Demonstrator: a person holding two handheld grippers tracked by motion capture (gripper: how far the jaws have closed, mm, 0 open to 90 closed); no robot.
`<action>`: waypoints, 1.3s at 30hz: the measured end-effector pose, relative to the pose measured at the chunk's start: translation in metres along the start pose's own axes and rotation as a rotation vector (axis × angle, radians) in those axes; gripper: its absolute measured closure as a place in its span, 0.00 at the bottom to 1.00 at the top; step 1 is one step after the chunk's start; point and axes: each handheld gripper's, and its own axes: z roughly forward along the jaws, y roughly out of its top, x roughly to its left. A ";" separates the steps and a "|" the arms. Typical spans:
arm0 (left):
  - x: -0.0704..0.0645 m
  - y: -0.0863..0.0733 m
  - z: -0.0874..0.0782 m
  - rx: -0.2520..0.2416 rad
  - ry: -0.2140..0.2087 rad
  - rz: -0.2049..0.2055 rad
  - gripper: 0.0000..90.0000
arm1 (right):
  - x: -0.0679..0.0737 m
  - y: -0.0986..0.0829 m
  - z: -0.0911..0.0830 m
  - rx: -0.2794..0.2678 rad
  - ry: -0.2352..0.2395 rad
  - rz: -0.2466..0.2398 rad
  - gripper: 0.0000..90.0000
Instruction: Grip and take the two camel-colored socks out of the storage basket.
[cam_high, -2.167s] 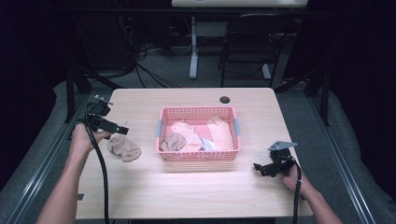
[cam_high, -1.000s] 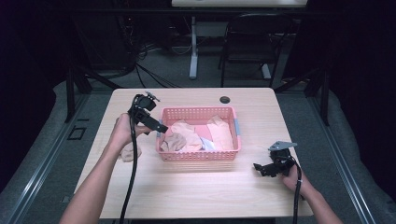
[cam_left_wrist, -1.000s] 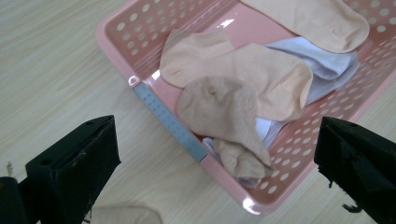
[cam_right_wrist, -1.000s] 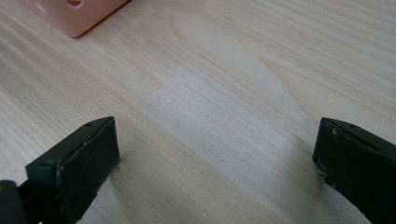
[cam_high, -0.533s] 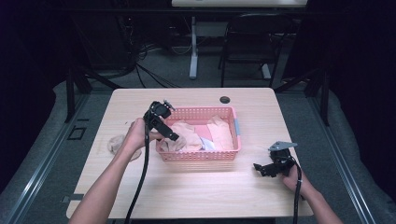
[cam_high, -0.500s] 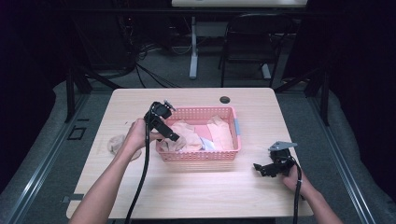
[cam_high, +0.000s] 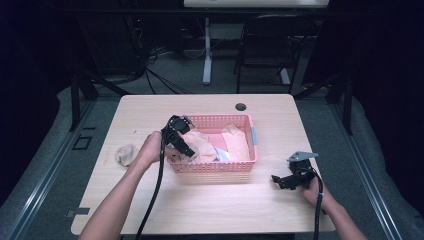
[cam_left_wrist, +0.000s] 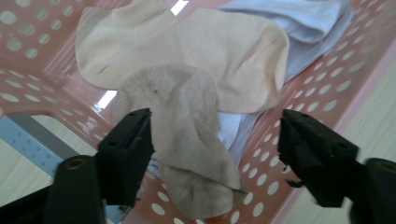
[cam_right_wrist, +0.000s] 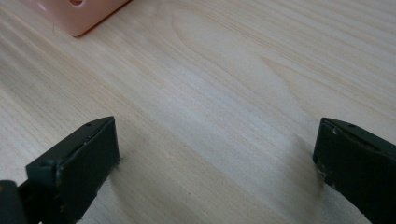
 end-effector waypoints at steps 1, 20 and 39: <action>0.000 -0.001 0.001 0.000 0.001 0.000 0.35 | 0.000 0.000 0.000 0.000 0.000 0.000 0.00; 0.006 -0.009 0.024 0.079 0.027 -0.033 0.61 | 0.000 0.000 0.000 -0.001 0.000 0.000 0.00; 0.005 0.002 -0.008 0.003 0.061 -0.026 0.96 | 0.000 0.000 0.000 -0.001 0.001 0.000 0.00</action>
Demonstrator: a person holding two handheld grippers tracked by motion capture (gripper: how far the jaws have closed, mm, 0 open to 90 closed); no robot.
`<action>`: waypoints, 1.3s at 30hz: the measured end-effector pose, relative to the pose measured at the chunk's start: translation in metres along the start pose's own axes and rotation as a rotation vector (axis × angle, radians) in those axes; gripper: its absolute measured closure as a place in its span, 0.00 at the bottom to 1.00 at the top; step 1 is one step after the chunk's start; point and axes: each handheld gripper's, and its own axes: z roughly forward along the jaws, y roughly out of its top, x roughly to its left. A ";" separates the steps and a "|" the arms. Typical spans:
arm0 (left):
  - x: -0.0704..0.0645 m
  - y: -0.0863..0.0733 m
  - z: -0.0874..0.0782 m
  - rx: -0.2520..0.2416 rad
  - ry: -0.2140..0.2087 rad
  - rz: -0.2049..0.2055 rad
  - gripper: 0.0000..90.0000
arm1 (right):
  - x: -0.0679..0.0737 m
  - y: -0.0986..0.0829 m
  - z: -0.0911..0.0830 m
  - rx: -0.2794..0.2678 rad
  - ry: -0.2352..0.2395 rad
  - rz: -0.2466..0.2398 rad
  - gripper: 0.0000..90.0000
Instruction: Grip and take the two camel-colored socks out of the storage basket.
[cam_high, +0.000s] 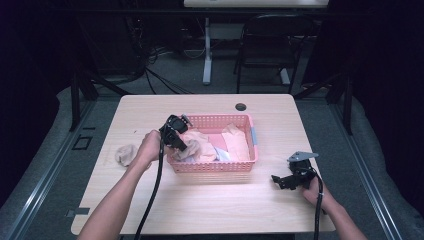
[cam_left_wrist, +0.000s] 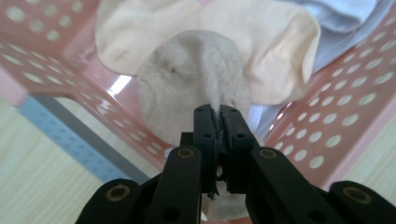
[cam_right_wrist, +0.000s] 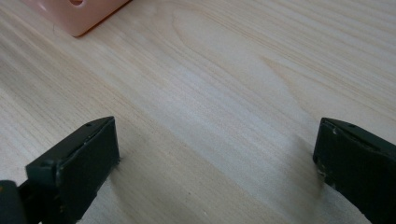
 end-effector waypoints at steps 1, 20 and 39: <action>0.000 0.002 -0.004 -0.006 0.003 0.003 0.96 | 0.000 0.000 0.000 0.000 -0.001 0.000 0.00; 0.002 0.019 -0.062 -0.108 0.020 0.024 0.96 | 0.000 0.000 0.000 0.000 0.000 0.001 0.00; 0.003 0.031 -0.105 -0.166 0.043 0.039 0.96 | 0.000 0.000 0.000 0.000 0.000 0.000 0.00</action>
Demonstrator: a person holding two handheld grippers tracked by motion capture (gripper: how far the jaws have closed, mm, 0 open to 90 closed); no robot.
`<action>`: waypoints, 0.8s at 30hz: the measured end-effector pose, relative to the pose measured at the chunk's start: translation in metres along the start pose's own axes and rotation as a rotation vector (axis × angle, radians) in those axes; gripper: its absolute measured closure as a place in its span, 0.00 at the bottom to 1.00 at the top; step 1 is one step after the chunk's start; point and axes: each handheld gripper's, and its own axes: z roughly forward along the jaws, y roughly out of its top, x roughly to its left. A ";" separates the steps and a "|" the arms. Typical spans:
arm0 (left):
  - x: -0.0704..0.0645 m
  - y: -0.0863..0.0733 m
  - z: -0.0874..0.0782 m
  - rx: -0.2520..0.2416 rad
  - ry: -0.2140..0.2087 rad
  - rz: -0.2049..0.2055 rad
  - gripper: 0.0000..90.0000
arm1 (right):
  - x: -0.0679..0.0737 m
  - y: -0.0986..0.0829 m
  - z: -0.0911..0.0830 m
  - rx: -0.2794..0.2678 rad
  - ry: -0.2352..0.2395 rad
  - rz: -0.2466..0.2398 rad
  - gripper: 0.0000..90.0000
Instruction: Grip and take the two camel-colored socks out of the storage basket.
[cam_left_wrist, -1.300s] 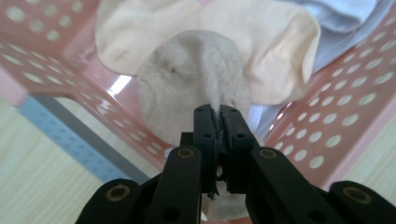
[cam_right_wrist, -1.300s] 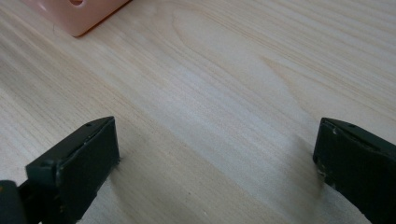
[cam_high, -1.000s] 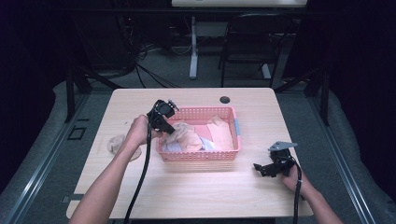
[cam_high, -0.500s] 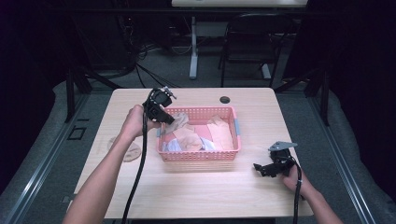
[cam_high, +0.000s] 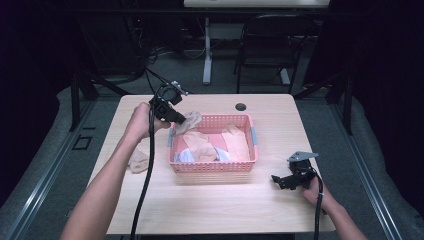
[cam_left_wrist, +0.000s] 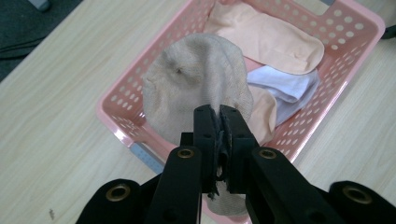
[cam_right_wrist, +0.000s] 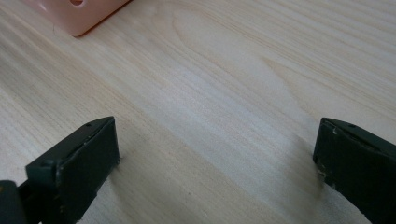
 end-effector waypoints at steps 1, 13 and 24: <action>0.000 0.000 -0.003 -0.009 0.005 -0.006 0.96 | 0.000 0.000 0.000 0.000 0.000 0.000 0.00; 0.027 -0.031 -0.038 -0.013 0.064 -0.073 0.96 | 0.000 0.000 0.000 0.000 0.000 0.000 0.00; 0.061 -0.096 -0.031 0.037 0.124 -0.239 0.96 | 0.000 0.000 0.000 0.001 -0.001 0.003 0.00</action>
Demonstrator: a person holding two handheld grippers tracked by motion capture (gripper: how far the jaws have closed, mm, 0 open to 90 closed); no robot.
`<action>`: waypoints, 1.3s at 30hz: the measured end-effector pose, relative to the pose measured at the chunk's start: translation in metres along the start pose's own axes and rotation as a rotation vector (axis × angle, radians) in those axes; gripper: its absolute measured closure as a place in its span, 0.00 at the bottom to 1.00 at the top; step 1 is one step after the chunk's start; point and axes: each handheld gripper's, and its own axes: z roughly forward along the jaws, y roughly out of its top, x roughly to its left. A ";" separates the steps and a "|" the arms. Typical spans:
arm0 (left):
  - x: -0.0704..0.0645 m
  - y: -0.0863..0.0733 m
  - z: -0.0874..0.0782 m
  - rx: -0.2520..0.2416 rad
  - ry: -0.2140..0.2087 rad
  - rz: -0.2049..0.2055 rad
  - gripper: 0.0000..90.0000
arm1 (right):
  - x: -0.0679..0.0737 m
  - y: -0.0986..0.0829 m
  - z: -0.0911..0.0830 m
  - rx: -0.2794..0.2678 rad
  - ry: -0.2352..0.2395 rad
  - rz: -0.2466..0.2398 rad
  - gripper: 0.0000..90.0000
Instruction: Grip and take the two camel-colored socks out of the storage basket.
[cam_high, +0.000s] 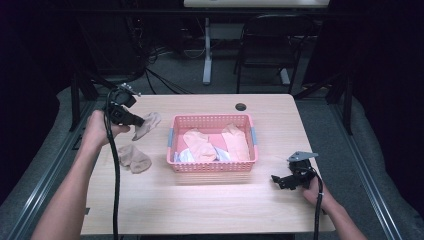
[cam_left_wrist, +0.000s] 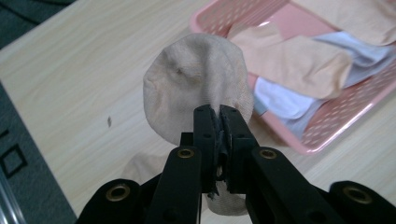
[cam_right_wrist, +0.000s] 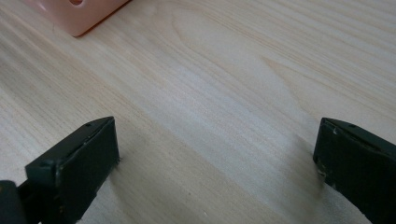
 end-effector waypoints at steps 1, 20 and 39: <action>0.003 -0.005 0.004 0.010 0.007 -0.010 0.95 | 0.000 0.000 0.000 -0.001 0.002 0.001 0.00; 0.035 -0.066 0.099 0.146 -0.032 -0.208 0.84 | 0.000 0.000 0.000 -0.003 0.003 0.002 0.00; 0.005 -0.126 0.058 0.054 0.000 -0.221 0.00 | 0.000 0.000 0.000 -0.001 0.009 -0.001 0.00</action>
